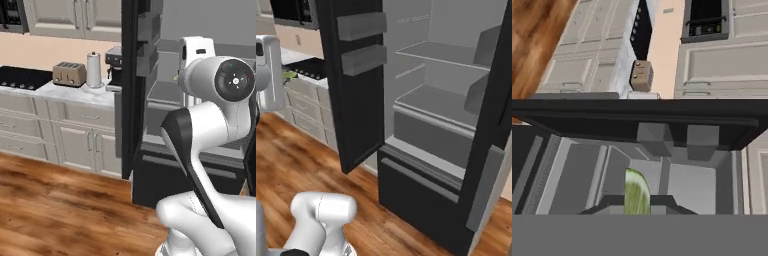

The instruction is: There is a bowl on the dining counter. Grab a lemon wedge from the fridge and place it in the bowl. Then get the liquor bottle and glass cup from the cabinet and place them next to the bowl.

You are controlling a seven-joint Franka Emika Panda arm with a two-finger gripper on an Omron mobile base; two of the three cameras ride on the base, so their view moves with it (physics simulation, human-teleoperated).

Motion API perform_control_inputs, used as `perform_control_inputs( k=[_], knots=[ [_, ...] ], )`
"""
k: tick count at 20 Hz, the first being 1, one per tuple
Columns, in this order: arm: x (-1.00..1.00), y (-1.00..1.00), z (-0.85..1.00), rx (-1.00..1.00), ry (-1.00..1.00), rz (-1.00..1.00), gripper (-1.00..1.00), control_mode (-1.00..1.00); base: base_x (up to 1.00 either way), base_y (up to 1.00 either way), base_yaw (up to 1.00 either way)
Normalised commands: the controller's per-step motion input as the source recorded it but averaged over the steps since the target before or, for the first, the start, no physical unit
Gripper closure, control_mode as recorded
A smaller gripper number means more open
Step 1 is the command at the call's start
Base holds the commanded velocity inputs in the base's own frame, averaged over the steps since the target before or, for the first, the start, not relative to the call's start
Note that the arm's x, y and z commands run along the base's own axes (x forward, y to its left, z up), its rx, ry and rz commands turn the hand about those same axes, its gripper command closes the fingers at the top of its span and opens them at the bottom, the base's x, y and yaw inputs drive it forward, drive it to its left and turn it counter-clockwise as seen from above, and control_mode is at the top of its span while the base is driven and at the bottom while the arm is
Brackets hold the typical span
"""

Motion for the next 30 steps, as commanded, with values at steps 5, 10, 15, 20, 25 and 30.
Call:
perform_control_inputs(
  k=[5,10,15,20,25,30],
  knots=[
    [0.00,0.00,0.00,0.00,0.00,0.00,1.00,1.00,-0.28,0.11,0.51],
    [0.00,0.00,0.00,0.00,0.00,0.00,1.00,1.00,-0.10,0.15,0.53],
    [0.00,0.00,0.00,0.00,0.00,0.00,1.00,1.00,0.00,0.11,0.54],
    [0.00,0.00,0.00,0.00,0.00,0.00,1.00,1.00,0.00,0.22,0.53],
    [0.00,0.00,0.00,0.00,0.00,0.00,1.00,1.00,-0.03,0.28,0.50],
    [0.00,0.00,0.00,0.00,0.00,0.00,1.00,1.00,-0.05,0.40,0.49]
  ],
)
